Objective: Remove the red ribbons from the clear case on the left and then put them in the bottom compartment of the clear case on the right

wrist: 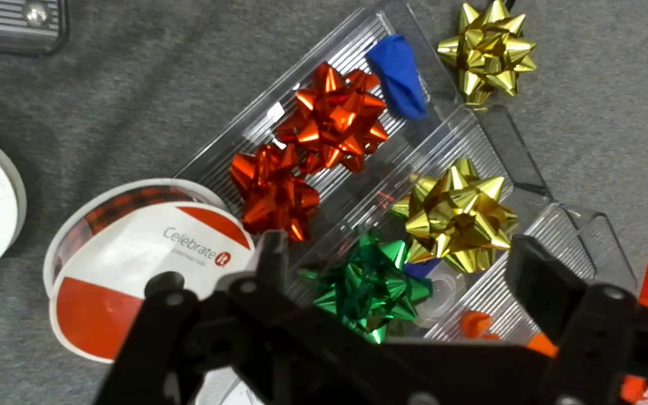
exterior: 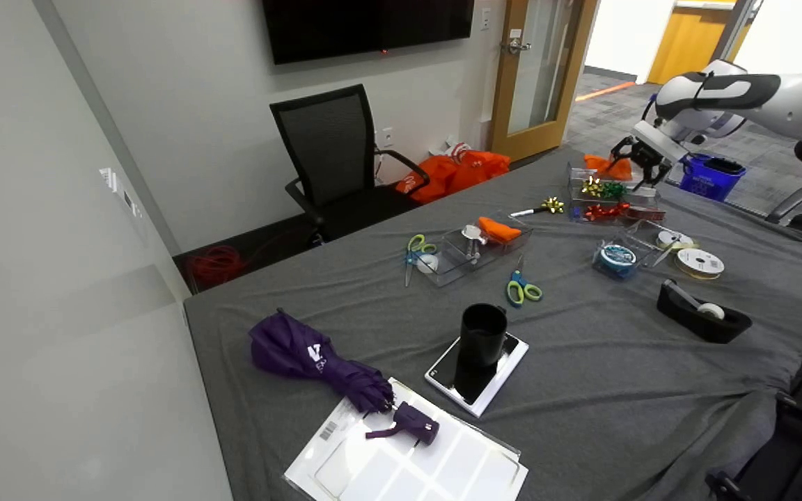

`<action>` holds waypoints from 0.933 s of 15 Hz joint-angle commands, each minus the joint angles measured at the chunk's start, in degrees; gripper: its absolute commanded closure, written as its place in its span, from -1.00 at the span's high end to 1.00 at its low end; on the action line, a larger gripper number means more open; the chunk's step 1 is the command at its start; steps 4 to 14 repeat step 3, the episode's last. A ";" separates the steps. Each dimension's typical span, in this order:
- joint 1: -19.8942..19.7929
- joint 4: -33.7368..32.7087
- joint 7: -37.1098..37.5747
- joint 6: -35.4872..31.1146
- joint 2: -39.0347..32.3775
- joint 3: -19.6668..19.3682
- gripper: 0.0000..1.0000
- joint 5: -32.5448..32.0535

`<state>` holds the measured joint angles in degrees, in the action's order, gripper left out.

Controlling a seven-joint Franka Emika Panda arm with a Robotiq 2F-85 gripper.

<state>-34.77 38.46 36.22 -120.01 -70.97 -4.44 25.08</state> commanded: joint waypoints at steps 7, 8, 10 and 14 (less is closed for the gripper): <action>0.00 3.77 -1.19 5.65 5.18 -2.55 1.00 -3.18; 0.00 3.77 -1.19 5.65 5.18 -2.55 1.00 -3.18; 0.00 3.77 -1.19 5.65 5.18 -2.55 1.00 -3.18; 0.00 3.77 -1.19 5.65 5.18 -2.55 1.00 -3.18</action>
